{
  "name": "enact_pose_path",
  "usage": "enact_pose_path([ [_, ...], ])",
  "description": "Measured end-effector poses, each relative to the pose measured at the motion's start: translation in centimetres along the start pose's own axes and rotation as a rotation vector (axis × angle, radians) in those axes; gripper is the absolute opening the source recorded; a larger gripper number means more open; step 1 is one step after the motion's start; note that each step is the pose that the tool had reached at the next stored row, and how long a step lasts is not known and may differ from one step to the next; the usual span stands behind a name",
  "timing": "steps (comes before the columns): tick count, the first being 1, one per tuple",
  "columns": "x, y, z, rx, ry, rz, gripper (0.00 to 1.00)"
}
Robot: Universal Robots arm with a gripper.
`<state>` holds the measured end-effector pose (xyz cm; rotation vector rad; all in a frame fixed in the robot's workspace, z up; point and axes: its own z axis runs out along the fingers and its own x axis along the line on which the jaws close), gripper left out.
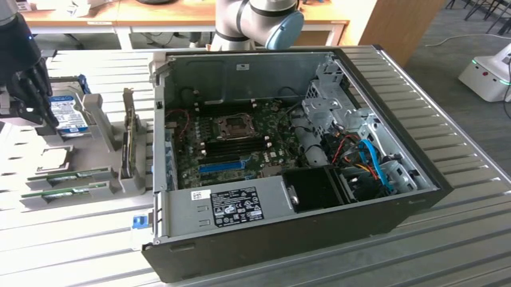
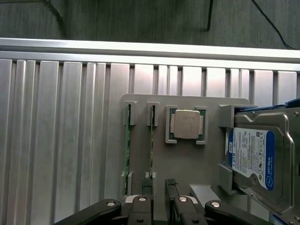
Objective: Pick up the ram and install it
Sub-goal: 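Pick up the ram and move it above insertion slot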
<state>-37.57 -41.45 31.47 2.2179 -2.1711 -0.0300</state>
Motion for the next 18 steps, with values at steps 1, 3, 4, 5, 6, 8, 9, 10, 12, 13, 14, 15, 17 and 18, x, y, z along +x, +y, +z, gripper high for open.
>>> enact_pose_path([
  [1, 0.0, 0.0, 0.01, -0.0001, 0.0001, 0.0, 0.25],
  [3, 0.0, 0.0, 0.01, -0.0002, 0.0001, 0.0, 0.25],
  [4, 0.0, 0.0, 0.01, -0.0002, 0.0001, 0.0, 0.25],
  [5, 0.0, 0.0, 0.01, -0.0001, 0.0001, 0.0, 0.25],
  [6, 0.0, 0.0, 0.02, -0.0001, 0.0, 0.0, 0.25],
  [8, 0.0, 0.0, 0.07, 0.0, -0.0001, 0.003, 0.25],
  [9, 0.0, 0.0, 0.08, -0.0002, -0.0001, 0.005, 0.25],
  [10, 0.0, 0.0, 0.08, -0.0002, -0.0001, 0.006, 0.25],
  [12, -0.01, 0.0, 0.11, -0.0002, -0.0003, 0.008, 0.25],
  [13, -0.01, 0.0, 0.13, -0.0001, -0.0004, 0.01, 0.25],
  [14, -0.01, 0.0, 0.14, -0.0002, -0.0004, 0.013, 0.25],
  [15, -0.01, 0.0, 0.14, -0.0002, -0.0005, 0.014, 0.25],
  [17, -0.01, 0.0, 0.14, -0.0003, -0.0005, 0.014, 0.25],
  [18, 0.0, 0.0, 0.15, -0.0003, -0.0004, 0.014, 0.25],
])
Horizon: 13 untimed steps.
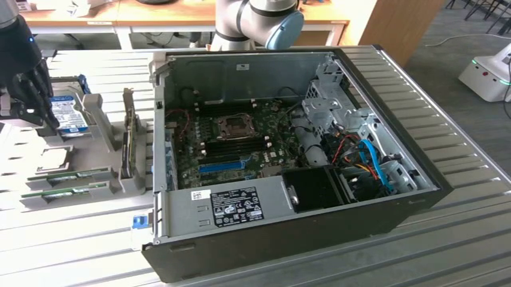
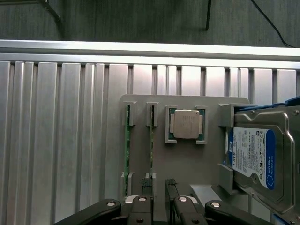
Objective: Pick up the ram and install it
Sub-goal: 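Pick up the ram and move it above insertion slot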
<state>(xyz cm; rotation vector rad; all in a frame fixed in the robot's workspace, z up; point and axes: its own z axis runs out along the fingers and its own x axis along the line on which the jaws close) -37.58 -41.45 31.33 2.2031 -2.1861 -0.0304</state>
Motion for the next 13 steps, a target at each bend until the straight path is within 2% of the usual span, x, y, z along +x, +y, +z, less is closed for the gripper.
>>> enact_pose_path([
  [13, 0.67, 0.05, 0.18, 0.0001, -0.0001, 0.0, 0.25],
])
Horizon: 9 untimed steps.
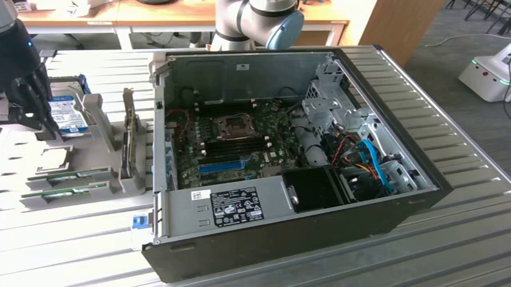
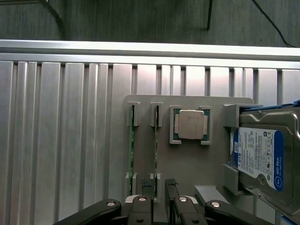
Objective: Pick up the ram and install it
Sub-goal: 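Pick up the ram and move it above insertion slot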
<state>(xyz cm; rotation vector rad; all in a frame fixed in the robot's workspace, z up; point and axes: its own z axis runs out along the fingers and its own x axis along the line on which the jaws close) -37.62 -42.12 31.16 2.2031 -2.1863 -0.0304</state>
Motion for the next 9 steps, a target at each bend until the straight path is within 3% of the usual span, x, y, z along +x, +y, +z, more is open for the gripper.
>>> enact_pose_path([
  [4, 0.0, 0.0, 0.18, 0.0001, 0.0, 0.0, 0.25],
  [9, 0.0, -0.04, 1.08, 0.0, 0.0, 0.0, 0.25],
])
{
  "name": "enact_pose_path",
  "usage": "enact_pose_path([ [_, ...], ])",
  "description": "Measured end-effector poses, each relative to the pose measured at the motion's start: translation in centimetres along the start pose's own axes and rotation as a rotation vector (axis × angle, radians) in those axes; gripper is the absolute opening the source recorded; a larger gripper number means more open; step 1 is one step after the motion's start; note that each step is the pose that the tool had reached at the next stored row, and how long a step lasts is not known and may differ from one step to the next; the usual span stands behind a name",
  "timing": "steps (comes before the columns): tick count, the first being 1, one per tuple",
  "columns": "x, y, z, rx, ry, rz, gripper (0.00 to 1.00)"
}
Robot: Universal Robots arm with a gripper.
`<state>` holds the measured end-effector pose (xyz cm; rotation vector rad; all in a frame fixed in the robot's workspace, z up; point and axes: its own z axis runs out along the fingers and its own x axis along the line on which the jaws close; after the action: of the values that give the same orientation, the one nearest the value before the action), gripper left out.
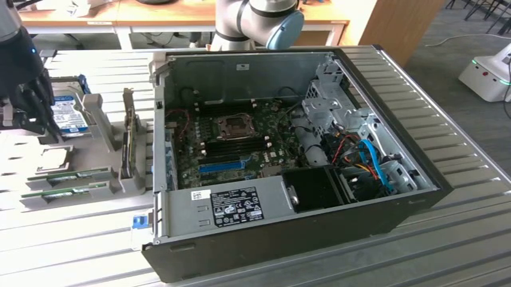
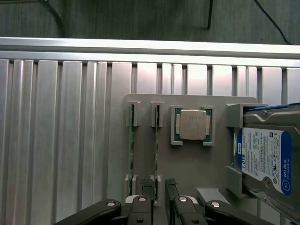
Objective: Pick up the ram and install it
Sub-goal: 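Pick up the ram and move it above insertion slot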
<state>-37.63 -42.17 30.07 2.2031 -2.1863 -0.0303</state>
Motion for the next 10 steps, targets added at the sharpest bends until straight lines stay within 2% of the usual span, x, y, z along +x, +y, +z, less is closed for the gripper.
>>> enact_pose_path([
  [10, 0.0, -0.05, 1.81, 0.0, 0.0, 0.0, 0.25],
])
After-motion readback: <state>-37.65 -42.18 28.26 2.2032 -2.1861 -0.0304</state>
